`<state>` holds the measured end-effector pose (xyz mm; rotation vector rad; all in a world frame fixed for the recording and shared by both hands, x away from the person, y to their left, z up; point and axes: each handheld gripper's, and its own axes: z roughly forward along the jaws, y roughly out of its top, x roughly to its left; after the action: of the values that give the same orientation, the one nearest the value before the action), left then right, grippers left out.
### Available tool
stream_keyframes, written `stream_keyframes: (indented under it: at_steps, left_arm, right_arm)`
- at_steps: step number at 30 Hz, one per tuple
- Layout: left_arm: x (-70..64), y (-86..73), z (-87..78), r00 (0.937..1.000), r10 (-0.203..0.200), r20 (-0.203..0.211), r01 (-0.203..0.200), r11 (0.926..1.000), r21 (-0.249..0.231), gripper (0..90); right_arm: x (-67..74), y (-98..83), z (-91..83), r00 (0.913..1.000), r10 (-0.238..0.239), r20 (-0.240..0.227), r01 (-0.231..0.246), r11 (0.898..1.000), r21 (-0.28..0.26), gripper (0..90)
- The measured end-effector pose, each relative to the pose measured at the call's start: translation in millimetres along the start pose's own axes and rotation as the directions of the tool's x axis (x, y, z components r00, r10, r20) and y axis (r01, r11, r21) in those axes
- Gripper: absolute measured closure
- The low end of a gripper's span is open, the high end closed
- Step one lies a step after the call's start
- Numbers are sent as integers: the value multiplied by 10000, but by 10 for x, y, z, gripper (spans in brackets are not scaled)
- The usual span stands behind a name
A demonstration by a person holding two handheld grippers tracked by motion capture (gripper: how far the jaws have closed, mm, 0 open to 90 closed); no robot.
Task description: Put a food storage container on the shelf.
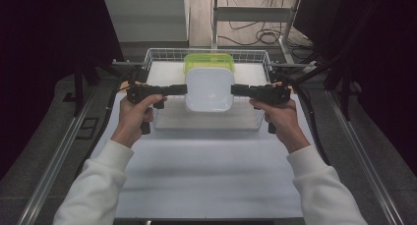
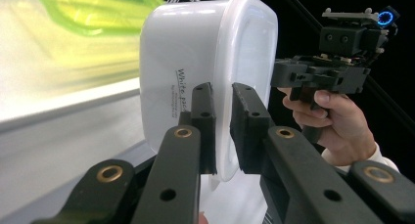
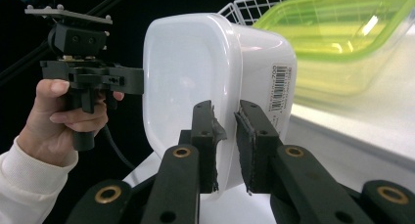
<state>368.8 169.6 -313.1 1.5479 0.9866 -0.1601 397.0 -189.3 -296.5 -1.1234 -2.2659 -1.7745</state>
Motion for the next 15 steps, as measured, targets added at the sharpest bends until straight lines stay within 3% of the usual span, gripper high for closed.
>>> stream_keyframes:
  at_steps: [15]
  left_arm:
    - [17,344,10,9998,177,-10,-177,9998,-92,807]
  right_arm:
    - [-37,334,14,10000,-84,-9,84,9999,-117,774]
